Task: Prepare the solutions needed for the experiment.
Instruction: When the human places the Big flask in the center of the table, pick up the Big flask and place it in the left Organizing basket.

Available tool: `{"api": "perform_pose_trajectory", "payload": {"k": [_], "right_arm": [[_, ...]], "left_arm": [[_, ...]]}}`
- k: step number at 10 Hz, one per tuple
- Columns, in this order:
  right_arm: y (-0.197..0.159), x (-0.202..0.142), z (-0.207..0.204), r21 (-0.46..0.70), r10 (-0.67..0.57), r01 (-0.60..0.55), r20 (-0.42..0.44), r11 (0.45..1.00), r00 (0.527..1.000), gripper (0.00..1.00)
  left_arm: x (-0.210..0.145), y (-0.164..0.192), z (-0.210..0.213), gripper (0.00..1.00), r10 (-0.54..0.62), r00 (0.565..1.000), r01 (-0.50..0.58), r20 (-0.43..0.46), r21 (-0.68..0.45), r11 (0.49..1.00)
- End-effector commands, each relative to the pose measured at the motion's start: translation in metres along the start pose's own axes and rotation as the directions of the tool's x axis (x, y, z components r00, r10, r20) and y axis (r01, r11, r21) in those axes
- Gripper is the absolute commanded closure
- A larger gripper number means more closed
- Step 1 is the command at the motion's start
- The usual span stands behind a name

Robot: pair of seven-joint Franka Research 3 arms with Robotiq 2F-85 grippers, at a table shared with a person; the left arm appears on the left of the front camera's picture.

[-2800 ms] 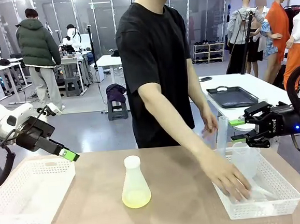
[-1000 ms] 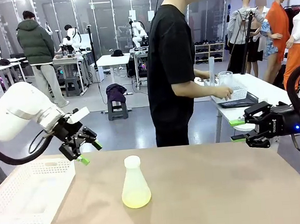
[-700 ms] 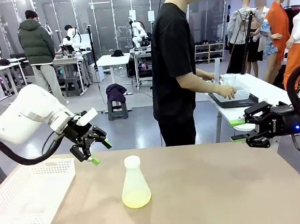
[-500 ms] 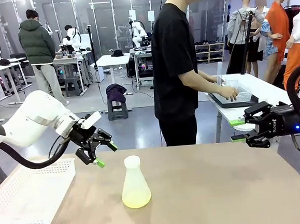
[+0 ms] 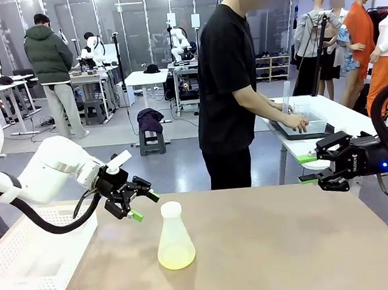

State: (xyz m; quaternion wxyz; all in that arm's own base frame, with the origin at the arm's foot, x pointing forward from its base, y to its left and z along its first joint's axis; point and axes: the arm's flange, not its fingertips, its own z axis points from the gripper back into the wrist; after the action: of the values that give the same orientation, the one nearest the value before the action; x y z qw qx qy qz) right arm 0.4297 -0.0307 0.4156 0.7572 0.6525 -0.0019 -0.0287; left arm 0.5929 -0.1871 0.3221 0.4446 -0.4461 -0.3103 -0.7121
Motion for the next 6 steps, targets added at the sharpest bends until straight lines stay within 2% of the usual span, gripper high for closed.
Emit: {"api": "perform_pose_trajectory", "payload": {"k": [1,6], "right_arm": [[0.000,-0.001,0.000,0.005,0.000,0.000,-0.004,1.000,1.000,0.48],[0.000,-0.001,0.000,0.005,0.000,0.000,-0.004,1.000,1.000,0.48]], "left_arm": [[-0.002,0.007,0.005,0.00,-0.013,0.992,0.012,0.123,0.007,1.000],[-0.022,0.005,-0.010,0.00,-0.033,0.967,0.045,0.252,-0.042,0.998]]}}
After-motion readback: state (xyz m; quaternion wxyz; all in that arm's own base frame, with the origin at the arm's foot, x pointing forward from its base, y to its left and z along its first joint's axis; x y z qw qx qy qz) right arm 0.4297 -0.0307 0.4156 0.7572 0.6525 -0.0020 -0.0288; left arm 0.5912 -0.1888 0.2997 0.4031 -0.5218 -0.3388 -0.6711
